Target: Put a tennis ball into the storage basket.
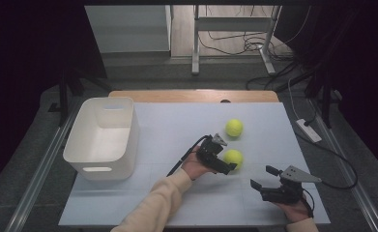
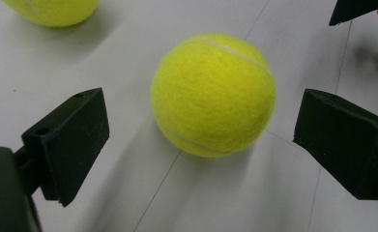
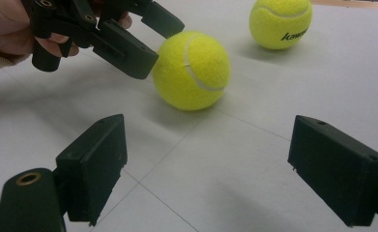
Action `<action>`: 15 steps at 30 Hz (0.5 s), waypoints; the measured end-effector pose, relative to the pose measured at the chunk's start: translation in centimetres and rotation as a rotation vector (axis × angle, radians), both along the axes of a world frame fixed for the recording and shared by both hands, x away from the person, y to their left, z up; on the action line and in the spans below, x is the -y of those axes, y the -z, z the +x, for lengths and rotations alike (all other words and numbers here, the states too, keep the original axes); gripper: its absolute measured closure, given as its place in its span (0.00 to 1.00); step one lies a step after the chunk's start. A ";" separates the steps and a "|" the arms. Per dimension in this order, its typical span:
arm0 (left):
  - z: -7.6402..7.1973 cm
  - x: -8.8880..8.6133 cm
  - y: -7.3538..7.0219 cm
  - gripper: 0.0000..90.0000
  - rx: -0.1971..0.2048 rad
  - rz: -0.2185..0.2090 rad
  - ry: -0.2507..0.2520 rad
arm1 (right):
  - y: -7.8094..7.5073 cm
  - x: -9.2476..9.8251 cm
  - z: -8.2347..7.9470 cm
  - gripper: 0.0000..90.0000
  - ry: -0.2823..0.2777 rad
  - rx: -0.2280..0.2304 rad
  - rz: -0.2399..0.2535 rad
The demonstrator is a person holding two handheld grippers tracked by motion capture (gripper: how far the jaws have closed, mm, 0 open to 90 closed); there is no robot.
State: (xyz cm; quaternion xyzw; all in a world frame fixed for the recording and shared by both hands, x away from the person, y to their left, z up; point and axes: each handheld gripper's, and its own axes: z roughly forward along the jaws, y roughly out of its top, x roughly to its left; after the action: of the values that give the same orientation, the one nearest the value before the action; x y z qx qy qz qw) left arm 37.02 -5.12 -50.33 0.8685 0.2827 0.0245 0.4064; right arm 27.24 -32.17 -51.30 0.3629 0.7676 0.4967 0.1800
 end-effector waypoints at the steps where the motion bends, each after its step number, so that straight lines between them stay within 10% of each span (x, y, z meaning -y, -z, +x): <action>1: 0.0 0.1 0.0 0.07 -0.001 0.000 0.001 | 0.0 0.0 0.0 0.15 0.000 0.000 0.000; 15: 0.4 1.0 0.5 0.07 -0.014 0.008 0.011 | 0.0 0.1 0.0 0.15 0.001 0.001 -0.001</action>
State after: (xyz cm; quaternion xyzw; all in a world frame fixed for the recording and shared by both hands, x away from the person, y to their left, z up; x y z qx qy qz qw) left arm 37.39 -6.14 -50.87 0.8719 0.2807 0.0173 0.4009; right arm 27.24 -32.24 -51.29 0.3626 0.7677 0.4964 0.1808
